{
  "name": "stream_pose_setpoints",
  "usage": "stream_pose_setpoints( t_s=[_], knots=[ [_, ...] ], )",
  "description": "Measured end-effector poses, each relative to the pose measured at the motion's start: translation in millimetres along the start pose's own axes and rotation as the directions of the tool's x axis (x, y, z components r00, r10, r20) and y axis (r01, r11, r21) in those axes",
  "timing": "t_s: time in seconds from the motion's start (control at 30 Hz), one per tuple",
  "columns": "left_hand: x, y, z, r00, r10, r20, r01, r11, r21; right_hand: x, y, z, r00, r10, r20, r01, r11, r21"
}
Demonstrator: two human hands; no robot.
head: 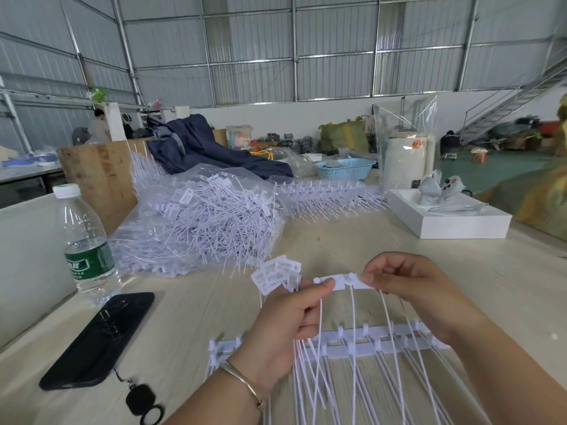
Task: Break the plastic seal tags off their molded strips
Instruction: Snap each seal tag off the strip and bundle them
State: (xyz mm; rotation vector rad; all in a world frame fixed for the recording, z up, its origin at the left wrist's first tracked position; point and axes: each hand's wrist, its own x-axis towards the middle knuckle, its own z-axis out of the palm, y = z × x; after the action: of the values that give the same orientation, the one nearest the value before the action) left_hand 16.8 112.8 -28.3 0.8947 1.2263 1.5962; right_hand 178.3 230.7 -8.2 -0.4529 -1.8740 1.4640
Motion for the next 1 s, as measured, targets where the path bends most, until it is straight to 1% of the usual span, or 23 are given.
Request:
stream_pose_setpoints(
  t_s=[0.13,0.27,0.37,0.5,0.6,0.67,0.8,0.9,1.0],
  knots=[
    [-2,2,0,0.984,-0.083,0.158,0.11,0.979,-0.171,0,1,2,0.998,0.019,0.056,-0.02,1.0,0.01],
    [-1,-1,0,0.962,-0.114,0.247,0.19,0.932,-0.308,1,4,1,0.997,0.038,0.063,-0.037,0.999,-0.015],
    [-1,-3,-1,0.952,-0.107,0.288,0.206,0.917,-0.34,0,7,4,0.995,0.034,0.089,-0.034,0.999,-0.005],
    [-5,-3,0,0.908,-0.086,0.41,0.247,0.901,-0.356,-1,9,11,0.988,0.027,0.15,-0.028,1.0,0.006],
    [-6,-4,1,0.883,-0.114,0.455,0.262,0.924,-0.279,-3,11,17,0.978,0.031,0.204,-0.034,0.999,0.009],
    [-5,-6,1,0.876,-0.131,0.465,0.272,0.93,-0.249,-3,13,18,0.98,0.033,0.198,-0.039,0.999,0.023],
    [0,-4,2,0.891,-0.155,0.426,0.306,0.899,-0.314,-2,12,20,0.991,0.033,0.13,-0.039,0.998,0.043],
    [4,-2,-1,0.918,-0.118,0.379,0.278,0.873,-0.401,0,12,16,0.999,0.028,0.035,-0.03,0.998,0.054],
    [5,-1,-5,0.943,-0.118,0.31,0.233,0.9,-0.367,1,10,7,0.999,0.019,-0.031,-0.017,0.997,0.077]
  ],
)
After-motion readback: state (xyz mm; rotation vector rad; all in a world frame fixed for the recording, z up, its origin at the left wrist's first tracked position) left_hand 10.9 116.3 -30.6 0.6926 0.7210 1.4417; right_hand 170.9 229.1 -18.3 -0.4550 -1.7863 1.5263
